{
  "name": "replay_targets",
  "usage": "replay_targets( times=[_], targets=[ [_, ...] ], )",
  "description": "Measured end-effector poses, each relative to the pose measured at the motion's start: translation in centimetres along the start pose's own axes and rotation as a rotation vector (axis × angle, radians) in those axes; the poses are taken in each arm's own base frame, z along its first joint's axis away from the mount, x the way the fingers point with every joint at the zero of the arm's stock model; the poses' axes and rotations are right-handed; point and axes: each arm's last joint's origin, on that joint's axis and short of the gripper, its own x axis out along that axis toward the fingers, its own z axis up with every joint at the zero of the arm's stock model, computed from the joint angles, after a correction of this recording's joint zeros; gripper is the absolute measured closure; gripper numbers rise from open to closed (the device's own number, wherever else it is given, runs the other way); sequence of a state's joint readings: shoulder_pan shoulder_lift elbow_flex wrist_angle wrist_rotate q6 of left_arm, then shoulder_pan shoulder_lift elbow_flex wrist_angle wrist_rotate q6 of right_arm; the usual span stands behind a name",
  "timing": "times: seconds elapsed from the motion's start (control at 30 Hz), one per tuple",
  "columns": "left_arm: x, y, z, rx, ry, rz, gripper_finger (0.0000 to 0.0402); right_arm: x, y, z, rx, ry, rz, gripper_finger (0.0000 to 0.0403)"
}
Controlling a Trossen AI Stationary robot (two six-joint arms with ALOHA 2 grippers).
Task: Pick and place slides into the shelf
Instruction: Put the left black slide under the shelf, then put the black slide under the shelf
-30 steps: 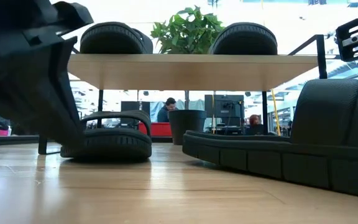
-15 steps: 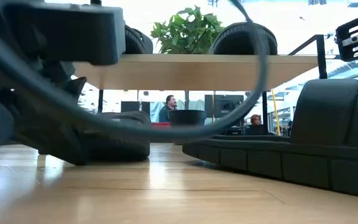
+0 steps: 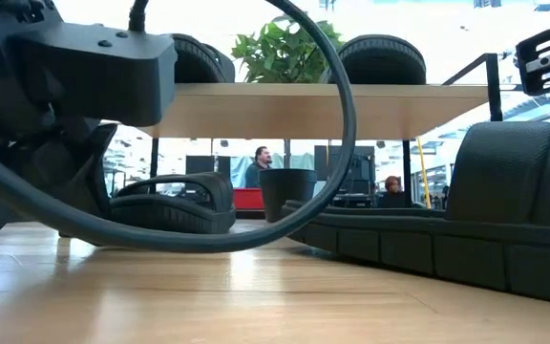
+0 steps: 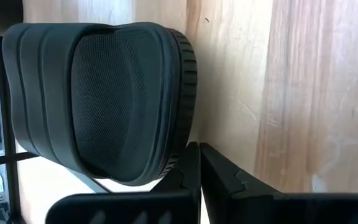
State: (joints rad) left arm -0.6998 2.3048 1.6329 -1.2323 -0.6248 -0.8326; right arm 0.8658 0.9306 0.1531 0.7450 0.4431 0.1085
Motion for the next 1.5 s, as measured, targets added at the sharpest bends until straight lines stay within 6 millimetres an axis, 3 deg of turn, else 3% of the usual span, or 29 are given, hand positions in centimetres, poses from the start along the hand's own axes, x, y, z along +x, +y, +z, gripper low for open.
replay_targets(
  times=[0.13,0.43,0.87,1.1,1.2,1.3,1.5],
  targets=[
    [-0.7,-0.5,0.0,0.056,-0.022,-0.018,0.0401,0.0,0.0,-0.1,-0.002,0.005,-0.001,0.0403],
    [-4.9,-1.6,0.7,0.137,-0.146,-0.081,0.0383,0.0,0.0,-0.2,-0.008,0.023,-0.002,0.0403],
    [-10.4,-1.3,-1.8,0.020,-0.614,0.238,0.0395,0.0,0.0,-0.2,-0.007,0.014,-0.002,0.0403],
    [-12.4,0.1,-1.8,0.071,-0.655,0.234,0.0399,0.0,0.0,-0.1,-0.038,0.010,-0.005,0.0403],
    [-12.7,0.9,-0.8,0.120,-0.651,0.220,0.0401,0.0,0.0,-0.1,-0.047,0.010,-0.006,0.0403],
    [-12.7,2.1,1.8,0.178,-0.630,0.138,0.0401,0.0,0.0,-0.1,-0.046,0.008,-0.006,0.0403],
    [-11.1,3.6,7.9,0.423,-0.706,-0.296,0.0401,0.0,0.0,-0.1,-0.046,0.008,-0.005,0.0403]
  ],
)
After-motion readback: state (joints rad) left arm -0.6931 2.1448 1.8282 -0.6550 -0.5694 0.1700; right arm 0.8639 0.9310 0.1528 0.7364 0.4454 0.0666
